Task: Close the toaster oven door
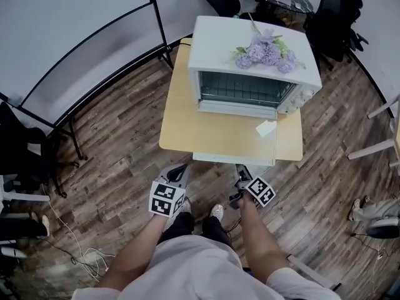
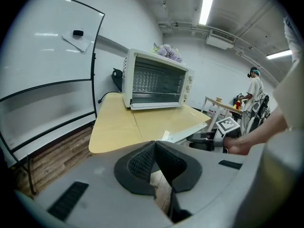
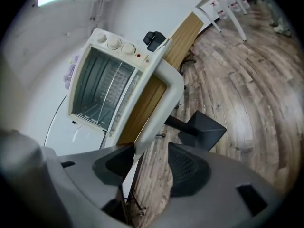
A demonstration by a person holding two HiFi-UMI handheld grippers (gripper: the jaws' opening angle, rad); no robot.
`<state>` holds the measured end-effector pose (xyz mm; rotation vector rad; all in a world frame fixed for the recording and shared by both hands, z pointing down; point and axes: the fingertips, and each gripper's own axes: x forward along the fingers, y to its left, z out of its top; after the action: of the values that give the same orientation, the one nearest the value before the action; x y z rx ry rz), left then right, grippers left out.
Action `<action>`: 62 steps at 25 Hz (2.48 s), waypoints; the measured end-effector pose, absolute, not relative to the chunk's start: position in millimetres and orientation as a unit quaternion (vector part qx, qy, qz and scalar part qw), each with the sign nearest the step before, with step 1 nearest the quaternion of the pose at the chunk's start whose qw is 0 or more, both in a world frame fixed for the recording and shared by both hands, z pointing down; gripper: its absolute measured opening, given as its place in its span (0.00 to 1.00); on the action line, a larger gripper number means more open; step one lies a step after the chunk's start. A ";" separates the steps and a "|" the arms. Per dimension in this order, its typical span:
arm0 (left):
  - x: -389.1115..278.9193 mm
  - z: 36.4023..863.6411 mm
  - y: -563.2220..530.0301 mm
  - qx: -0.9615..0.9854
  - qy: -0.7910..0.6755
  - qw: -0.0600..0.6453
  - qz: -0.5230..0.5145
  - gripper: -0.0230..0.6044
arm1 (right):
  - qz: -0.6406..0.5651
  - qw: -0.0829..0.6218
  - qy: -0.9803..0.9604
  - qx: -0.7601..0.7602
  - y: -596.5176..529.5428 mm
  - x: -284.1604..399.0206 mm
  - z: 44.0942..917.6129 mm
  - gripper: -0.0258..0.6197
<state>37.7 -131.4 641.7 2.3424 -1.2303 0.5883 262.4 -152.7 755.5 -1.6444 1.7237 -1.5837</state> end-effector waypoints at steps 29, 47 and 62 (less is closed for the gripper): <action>29.7 627.8 -128.6 0.853 -0.441 0.222 0.169 0.06 | -0.541 0.296 0.597 -0.513 -164.6 252.3 652.3 0.45; 57.1 567.1 -189.4 0.873 -0.444 0.174 0.105 0.06 | -0.490 0.394 0.644 -0.436 -242.8 253.1 516.7 0.47; 59.9 530.9 -249.8 0.869 -0.467 0.147 0.074 0.06 | -0.482 0.432 0.647 -0.404 -322.8 255.7 470.6 0.46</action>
<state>59.9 -249.8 530.9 2.4999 -1.3450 0.2116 255.7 -322.8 470.6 -1.0064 1.6137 -1.2010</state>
